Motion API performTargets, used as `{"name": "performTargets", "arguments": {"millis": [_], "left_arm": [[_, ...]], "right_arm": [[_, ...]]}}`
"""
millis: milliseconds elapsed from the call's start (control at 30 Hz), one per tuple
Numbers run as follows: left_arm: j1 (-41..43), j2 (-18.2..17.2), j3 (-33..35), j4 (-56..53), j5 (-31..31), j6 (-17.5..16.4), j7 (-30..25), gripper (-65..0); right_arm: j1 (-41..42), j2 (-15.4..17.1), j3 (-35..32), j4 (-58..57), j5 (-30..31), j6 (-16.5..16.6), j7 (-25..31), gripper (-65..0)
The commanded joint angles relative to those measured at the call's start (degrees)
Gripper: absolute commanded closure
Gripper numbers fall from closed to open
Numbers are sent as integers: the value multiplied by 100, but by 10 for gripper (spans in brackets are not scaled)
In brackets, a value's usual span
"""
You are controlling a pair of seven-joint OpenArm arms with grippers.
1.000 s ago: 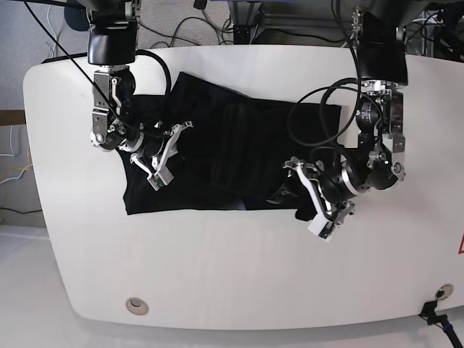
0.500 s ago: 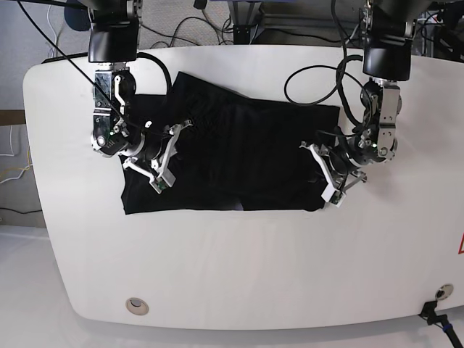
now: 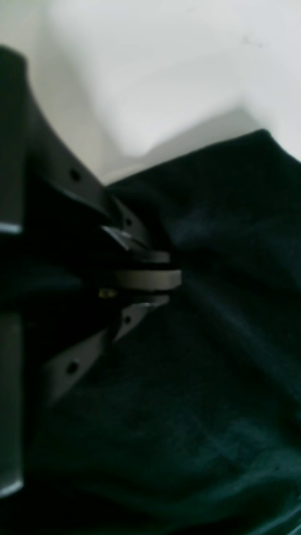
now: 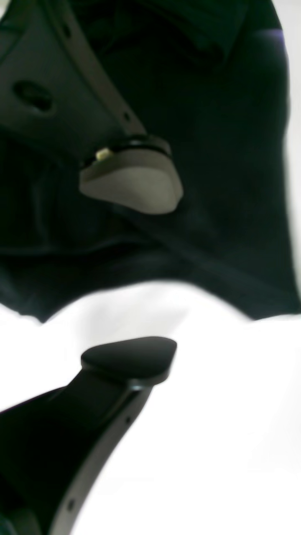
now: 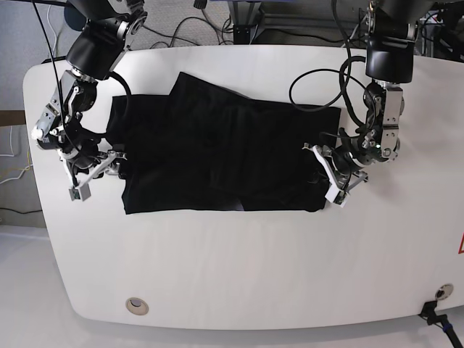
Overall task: Fold the T-shirt properly
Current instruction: 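Grasp the opposite end of the shirt with the right gripper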
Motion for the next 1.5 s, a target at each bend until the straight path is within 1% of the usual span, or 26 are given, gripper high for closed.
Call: {"name": "performTargets", "arguments": {"millis": [0, 67, 133, 167, 267, 300, 400, 467, 567, 633, 700, 733, 800, 867, 933, 967, 1067, 1100, 1200, 1300, 1367, 1467], "left_arm": [[0, -81, -2, -22, 309, 109, 391, 0], [0, -81, -2, -22, 309, 109, 391, 0], [0, -81, -2, -22, 309, 109, 391, 0], [0, -81, -2, -22, 309, 109, 391, 0], [0, -81, -2, -22, 309, 109, 400, 0], [0, -81, -2, -22, 309, 109, 400, 0], [0, -81, -2, -22, 309, 109, 400, 0], [0, -81, -2, -22, 309, 109, 400, 0], [0, -81, 7, -22, 309, 109, 409, 0], [0, -81, 7, -22, 309, 109, 417, 0], [0, -81, 7, -22, 309, 109, 417, 0], [0, -81, 7, -22, 309, 109, 417, 0], [0, -81, 7, -22, 309, 109, 417, 0], [0, -81, 7, -22, 309, 109, 417, 0], [0, -81, 7, -22, 309, 109, 417, 0], [0, -81, 7, -22, 309, 109, 417, 0], [0, -81, 16, -22, 309, 109, 426, 0], [0, -81, 16, -31, 309, 109, 426, 0], [44, -81, 16, -39, 309, 109, 426, 0], [105, -73, 24, -22, 309, 109, 426, 0], [105, -73, 24, -22, 309, 109, 426, 0], [114, -73, 24, -22, 309, 109, 426, 0]], "right_arm": [[115, 299, 169, -280, 496, 33, 135, -479], [89, 492, 231, -676, 716, 33, 170, -479], [1, 651, 231, -957, 962, 33, 381, -478], [-60, 695, 222, -1045, 1050, 33, 452, -478], [-210, 695, 196, -1159, 1217, 33, 487, -478], [-263, 615, 196, -1159, 1217, 33, 487, -478], [-289, 229, 178, -1133, 1164, 33, 478, -476], [-289, 53, -59, -1133, 1182, 33, 478, -476], [-254, -185, -402, -1124, 1208, 6, 478, -476], [-245, -343, -428, -1124, 1191, -2, 478, -475], [-245, -396, -446, -1124, 1173, -2, 478, -464], [-245, -404, -455, -1124, 1173, -2, 478, -436], [-263, -483, -481, -1124, 1164, -2, 478, -343], [-280, -466, -675, -1124, 1156, -2, 478, -211], [-280, -457, -824, -1124, 1156, -2, 496, -28], [-280, -440, -842, -1089, 1156, -11, 496, 0], [-333, -369, -912, -632, 1156, -38, 469, 0], [-412, -369, -1026, -359, 1156, -143, 443, 0], [-562, -378, -1369, 792, 1199, -697, 91, 0], [-597, -413, -1774, 1663, 1208, -969, -172, 0], [-614, -571, -1941, 1979, 1191, -1066, -208, 0], [-588, -782, -2143, 2076, 1182, -1066, -216, 0]]}}
